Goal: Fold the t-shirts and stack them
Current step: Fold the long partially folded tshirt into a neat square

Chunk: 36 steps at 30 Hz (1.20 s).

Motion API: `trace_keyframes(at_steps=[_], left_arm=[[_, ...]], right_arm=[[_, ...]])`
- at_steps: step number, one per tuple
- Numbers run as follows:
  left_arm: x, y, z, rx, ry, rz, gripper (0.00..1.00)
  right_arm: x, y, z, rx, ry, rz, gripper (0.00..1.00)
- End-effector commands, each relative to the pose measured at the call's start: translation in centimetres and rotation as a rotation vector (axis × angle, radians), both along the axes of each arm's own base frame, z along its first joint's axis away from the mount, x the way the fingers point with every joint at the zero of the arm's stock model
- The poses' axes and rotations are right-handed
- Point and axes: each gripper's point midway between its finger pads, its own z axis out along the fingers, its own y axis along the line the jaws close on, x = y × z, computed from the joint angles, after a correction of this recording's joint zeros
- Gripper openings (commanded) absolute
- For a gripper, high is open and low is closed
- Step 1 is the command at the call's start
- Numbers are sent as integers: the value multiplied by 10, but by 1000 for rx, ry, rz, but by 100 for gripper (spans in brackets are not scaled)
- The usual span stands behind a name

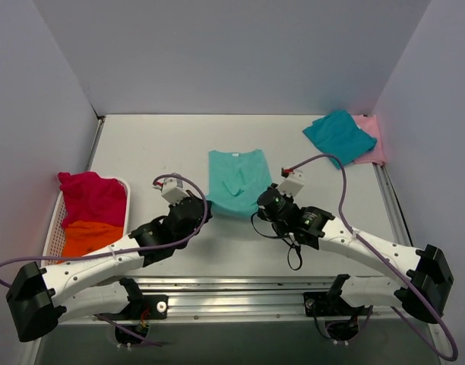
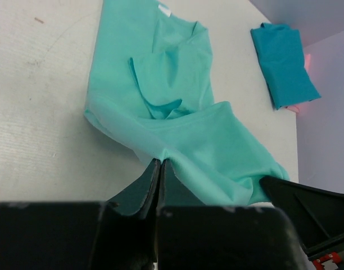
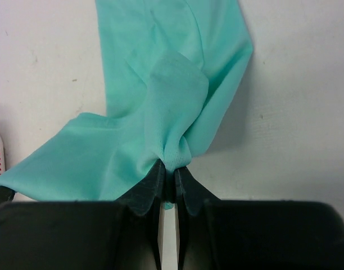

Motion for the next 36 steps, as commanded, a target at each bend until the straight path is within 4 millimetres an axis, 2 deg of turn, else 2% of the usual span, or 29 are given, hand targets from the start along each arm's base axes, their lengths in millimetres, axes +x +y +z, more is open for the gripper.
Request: trace_keyframes(at_steps=[1,5,9,12,17,20,24,27,28,29,30,31,32,33,34,35,36], left_arm=[[14,4,49,-15,-88,14,3],[32,10,66,-14,-105,21,3],[52,7,78,-5,-122,-6,5],[71,7,75,1,-107,-23,5],[85,-2,71,-4,-90,-63,5],[96,-7,64,-1,-79,-72,5],[111,-18,61,-2,-66,-96,5],[131,-23,58,1,-52,-113,6],[140,-24,60,0,-51,-117,6],[160,-18,44,14,-18,-96,7],[177,-25,64,-14,-47,-124,8],[192,-23,65,-21,-48,-125,10],[225,-14,39,-12,-9,-105,20],[251,-25,72,-54,-80,-158,81],[271,-23,74,-71,-73,-167,94],[290,-20,16,-50,83,-160,94],[321,-14,61,-112,1,-179,94]], right_arm=[[18,-16,12,-121,-28,-66,0],[33,-9,18,-135,-24,-72,0],[39,-9,19,-138,-17,-81,0],[39,-12,15,-139,-3,-91,0],[42,-17,11,-144,12,-103,0],[48,-21,9,-145,18,-112,0],[67,-24,5,-157,28,-125,0],[96,-27,1,-161,51,-144,0],[112,-34,-12,-169,86,-163,0],[134,-30,4,-138,51,-176,0],[151,-34,5,-145,53,-185,0],[178,-48,-23,-176,112,-212,0],[216,-47,9,-161,60,-236,9],[238,-56,9,-198,79,-280,51],[265,-64,-32,-286,154,-304,75],[310,-68,29,-249,32,-339,100],[328,-65,34,-262,15,-314,100]])
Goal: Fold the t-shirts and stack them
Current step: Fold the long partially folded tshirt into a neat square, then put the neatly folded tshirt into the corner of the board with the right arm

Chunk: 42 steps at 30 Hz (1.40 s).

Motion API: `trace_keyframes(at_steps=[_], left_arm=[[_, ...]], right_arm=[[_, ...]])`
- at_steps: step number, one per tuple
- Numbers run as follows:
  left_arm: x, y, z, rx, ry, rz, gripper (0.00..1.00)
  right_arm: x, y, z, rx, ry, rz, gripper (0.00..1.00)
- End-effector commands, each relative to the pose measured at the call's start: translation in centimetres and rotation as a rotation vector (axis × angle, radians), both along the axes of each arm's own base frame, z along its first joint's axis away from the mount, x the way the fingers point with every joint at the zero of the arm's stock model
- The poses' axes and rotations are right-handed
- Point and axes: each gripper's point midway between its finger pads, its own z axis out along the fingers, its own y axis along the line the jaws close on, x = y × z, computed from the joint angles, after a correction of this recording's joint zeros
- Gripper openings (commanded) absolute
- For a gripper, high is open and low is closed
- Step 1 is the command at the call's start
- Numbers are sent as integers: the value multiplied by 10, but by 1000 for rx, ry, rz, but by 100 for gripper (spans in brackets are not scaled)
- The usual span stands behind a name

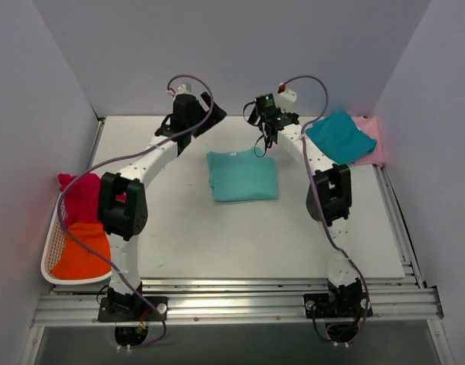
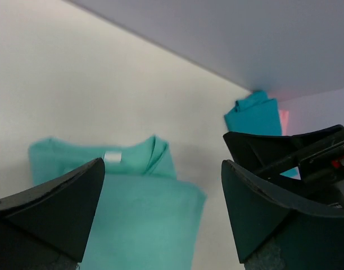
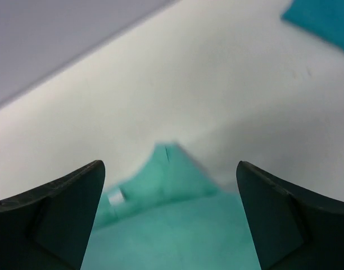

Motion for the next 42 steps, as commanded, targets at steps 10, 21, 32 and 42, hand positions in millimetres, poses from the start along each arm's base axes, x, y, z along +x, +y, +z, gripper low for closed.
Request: trace_keyframes(at_steps=[10,21,32,42], left_arm=[[89,62,55,-66,-75,-35,94],[4,62,2,19,-32,-91,94],[-54,35,-86,140,143,-152,94],[-48,38,-120,145,194,-153,94]], right_arm=[[7,-44,70,-15,-158,-2,100],[-89,-50,-15,105,-5,90,100],[-100,-28,-120,196,151,168,100],[-86,4,-158,256,191,202,100]])
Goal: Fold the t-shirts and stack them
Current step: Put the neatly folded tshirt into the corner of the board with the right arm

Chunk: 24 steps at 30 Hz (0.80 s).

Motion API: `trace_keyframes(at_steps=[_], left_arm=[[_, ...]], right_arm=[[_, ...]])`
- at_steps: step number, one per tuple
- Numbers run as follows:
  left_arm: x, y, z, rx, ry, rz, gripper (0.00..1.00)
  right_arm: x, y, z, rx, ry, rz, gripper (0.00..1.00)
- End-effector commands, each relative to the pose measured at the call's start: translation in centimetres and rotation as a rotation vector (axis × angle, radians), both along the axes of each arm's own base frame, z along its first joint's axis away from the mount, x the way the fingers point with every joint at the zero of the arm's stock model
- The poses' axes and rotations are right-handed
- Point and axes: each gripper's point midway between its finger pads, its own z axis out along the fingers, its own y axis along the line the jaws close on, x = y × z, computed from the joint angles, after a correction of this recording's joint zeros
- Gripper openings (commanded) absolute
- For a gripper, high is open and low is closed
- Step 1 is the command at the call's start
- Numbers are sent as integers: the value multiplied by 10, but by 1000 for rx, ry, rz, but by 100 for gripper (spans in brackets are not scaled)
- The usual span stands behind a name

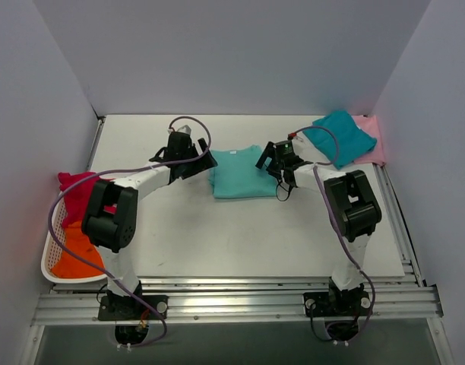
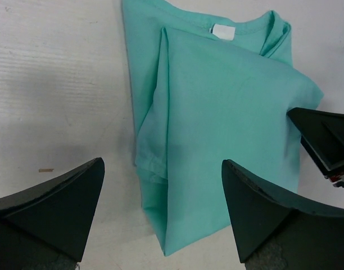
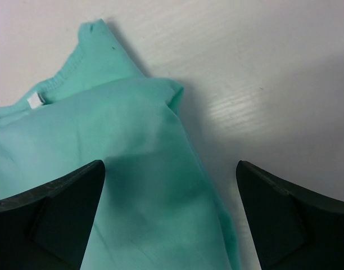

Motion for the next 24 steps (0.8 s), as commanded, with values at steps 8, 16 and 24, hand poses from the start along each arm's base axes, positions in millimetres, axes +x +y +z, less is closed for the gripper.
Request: trace_keyframes(at_steps=[8,16,24], left_arm=[[18,12,0,-12,-44,15,95],[18,21,-1,-26,-70,26,95],[13,27,14,-41,-104,26,95]], right_arm=[[-19,59,-60,84,124,113,8],[18,50,-27,6,78,82,0],[108,-3,98,-158,-71,-38,0]])
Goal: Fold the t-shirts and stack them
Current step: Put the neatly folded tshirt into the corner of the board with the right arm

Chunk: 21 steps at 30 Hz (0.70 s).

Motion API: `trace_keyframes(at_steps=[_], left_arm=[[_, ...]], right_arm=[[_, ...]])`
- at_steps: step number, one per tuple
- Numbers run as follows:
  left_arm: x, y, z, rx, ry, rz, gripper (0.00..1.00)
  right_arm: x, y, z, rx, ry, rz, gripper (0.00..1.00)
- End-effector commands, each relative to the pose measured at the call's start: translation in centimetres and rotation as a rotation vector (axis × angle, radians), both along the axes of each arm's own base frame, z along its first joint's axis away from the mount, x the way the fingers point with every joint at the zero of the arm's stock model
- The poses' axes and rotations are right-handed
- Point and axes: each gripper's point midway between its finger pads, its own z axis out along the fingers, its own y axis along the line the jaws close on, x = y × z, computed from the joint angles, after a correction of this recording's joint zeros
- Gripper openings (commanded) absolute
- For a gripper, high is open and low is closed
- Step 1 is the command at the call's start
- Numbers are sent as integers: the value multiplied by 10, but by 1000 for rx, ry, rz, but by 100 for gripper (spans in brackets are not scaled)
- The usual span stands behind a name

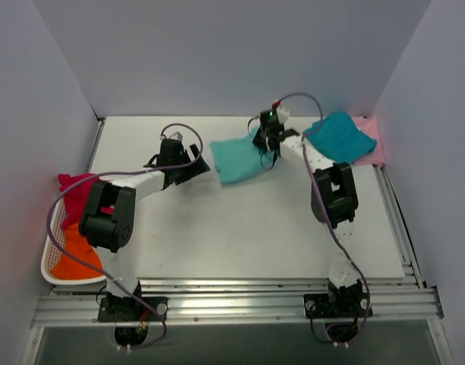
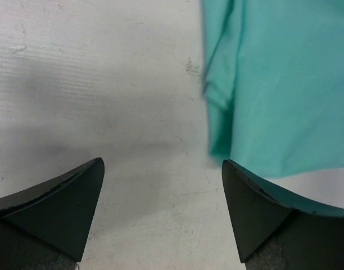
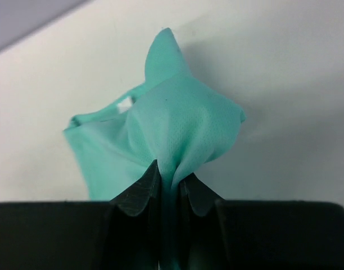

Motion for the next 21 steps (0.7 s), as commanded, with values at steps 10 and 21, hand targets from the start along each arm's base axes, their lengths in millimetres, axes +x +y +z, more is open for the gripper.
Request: trace_keyframes(at_steps=[10,21], left_arm=[[11,-2,33,-46,-117,-30,95],[10,-2,31,-77,-118,-44,95]], right_arm=[[61,-181,155,-282,-181,-333,0],[-7,-386,85,-309,23,-692,99]])
